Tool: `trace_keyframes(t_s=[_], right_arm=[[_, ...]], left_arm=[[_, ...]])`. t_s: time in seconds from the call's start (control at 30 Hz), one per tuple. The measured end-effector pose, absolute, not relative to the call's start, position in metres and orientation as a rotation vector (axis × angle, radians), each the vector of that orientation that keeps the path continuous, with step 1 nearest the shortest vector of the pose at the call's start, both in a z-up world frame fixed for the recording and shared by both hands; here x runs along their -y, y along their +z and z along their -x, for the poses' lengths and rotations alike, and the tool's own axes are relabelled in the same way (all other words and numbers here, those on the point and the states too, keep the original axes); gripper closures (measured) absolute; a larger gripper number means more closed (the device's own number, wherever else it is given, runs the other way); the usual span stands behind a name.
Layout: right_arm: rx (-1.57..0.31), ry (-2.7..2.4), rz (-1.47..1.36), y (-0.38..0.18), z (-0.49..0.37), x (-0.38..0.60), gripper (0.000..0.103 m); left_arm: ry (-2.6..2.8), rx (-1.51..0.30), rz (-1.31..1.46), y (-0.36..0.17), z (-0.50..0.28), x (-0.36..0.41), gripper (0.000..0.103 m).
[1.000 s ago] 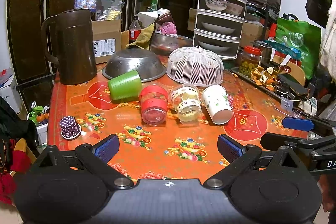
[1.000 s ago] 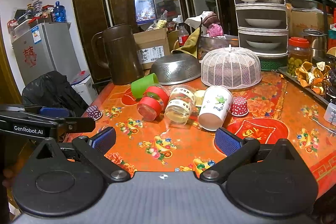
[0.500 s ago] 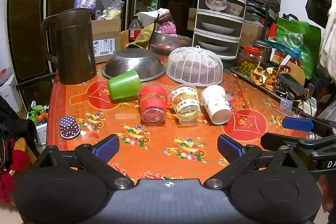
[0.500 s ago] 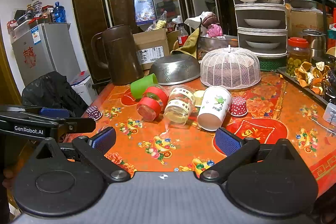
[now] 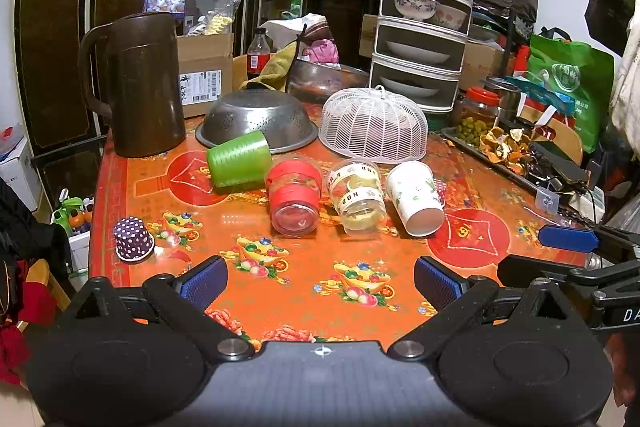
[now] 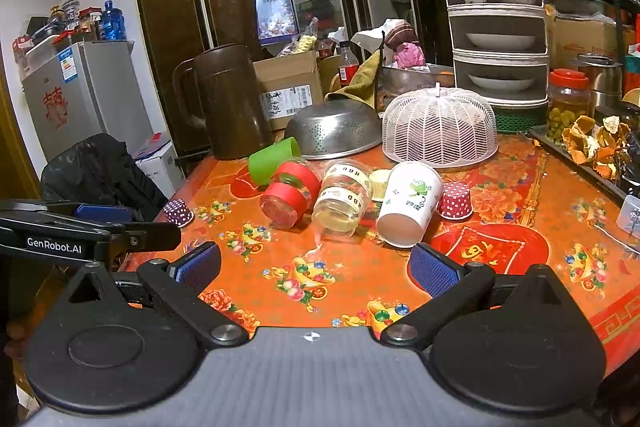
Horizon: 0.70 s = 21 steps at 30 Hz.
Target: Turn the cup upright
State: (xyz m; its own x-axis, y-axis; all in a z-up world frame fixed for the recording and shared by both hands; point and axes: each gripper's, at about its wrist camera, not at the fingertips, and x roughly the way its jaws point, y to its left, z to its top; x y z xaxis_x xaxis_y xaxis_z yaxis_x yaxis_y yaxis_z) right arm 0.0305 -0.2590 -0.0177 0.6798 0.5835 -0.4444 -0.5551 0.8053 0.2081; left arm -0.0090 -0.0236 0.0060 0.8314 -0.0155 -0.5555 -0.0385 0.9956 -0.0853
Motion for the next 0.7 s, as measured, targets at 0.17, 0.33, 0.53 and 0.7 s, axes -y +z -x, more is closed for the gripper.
trace_keyframes(t_s=[0.17,0.33,0.53,0.7], right_arm=[[-0.518,0.641,-0.058,-0.017,-0.030,0.258,0.001],[-0.520,0.641,-0.059,-0.018,-0.030,0.259,0.001],[-0.518,0.641,-0.065,-0.019,-0.030,0.262,0.001],[-0.525,0.632,-0.085,-0.025,-0.032,0.273,0.001]], left_arm=[[0.009,-0.589,0.096,0.006,0.009,0.023,0.002],[0.009,-0.593,0.096,0.006,0.008,0.024,0.002],[0.020,-0.592,0.116,0.007,0.000,0.024,0.002],[0.025,-0.670,0.083,0.017,-0.047,0.032,0.000]])
